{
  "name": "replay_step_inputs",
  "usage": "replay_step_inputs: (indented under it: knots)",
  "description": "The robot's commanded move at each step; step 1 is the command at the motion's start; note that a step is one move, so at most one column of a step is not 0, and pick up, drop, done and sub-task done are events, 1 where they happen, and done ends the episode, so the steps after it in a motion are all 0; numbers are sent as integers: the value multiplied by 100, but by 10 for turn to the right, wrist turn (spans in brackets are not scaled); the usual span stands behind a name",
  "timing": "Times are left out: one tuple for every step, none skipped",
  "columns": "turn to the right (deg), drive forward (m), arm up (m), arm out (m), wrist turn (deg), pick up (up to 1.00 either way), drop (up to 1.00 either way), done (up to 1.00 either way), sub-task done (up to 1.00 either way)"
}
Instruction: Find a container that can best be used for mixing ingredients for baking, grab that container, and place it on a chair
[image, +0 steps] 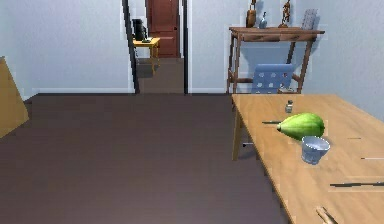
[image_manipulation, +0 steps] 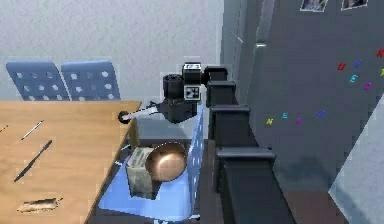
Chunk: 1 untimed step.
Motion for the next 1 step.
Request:
replay_step_inputs:
  knots:
    - [0,0,0,0,210,0,0,0,0]
